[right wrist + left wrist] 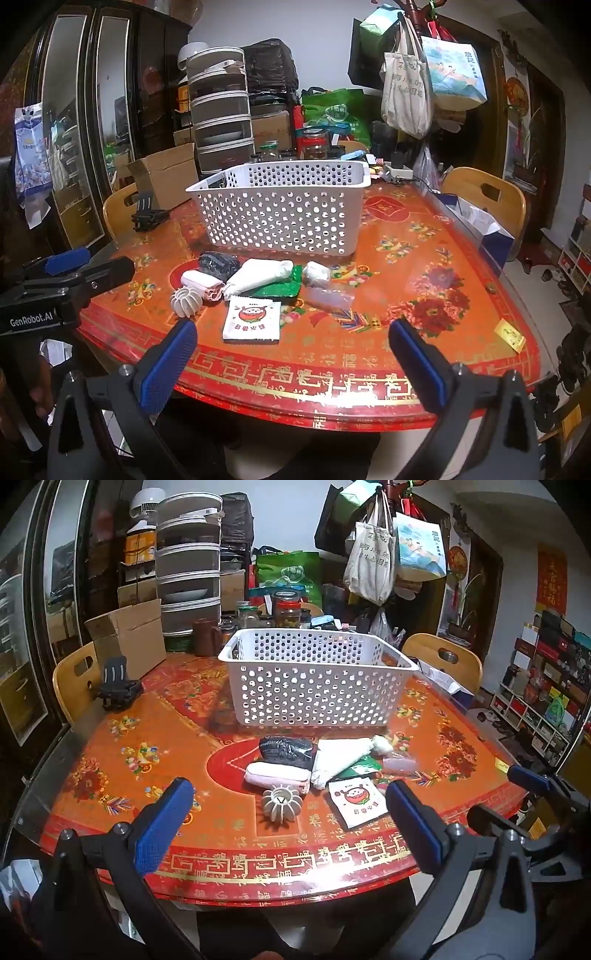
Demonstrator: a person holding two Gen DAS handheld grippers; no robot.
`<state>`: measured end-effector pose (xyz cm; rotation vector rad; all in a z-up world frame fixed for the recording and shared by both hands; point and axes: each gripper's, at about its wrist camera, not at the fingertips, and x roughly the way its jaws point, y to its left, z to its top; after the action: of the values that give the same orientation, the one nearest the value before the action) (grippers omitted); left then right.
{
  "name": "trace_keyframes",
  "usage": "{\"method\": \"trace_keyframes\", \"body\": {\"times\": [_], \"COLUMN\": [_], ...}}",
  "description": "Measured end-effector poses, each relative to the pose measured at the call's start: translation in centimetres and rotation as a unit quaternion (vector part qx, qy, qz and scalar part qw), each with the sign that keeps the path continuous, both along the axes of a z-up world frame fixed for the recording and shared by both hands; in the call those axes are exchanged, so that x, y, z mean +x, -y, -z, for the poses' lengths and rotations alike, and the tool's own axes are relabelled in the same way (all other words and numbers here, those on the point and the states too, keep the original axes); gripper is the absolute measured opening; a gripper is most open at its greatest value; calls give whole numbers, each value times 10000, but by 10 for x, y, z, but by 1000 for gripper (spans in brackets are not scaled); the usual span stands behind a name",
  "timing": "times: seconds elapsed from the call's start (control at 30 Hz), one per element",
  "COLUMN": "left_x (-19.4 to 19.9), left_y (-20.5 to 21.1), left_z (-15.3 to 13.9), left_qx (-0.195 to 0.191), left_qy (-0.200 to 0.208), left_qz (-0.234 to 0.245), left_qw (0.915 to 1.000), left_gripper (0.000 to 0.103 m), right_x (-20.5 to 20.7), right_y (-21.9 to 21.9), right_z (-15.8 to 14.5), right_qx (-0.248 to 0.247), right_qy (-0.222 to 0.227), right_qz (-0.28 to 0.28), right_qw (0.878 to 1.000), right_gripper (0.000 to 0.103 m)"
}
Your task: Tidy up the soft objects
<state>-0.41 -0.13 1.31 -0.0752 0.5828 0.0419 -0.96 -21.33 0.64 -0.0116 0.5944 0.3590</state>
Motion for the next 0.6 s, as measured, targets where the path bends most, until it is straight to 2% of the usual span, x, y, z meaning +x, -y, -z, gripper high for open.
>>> {"method": "trace_keyframes", "body": {"times": [0.6], "left_x": [0], "left_y": [1], "left_z": [-3], "left_qx": [-1], "left_qy": [18], "left_qz": [4], "left_qw": [10000], "left_gripper": [103], "right_x": [1], "right_y": [-3], "right_z": [1], "right_qx": [-17], "right_qy": [-39], "right_qz": [-18], "right_qw": [10000], "right_gripper": [103]}}
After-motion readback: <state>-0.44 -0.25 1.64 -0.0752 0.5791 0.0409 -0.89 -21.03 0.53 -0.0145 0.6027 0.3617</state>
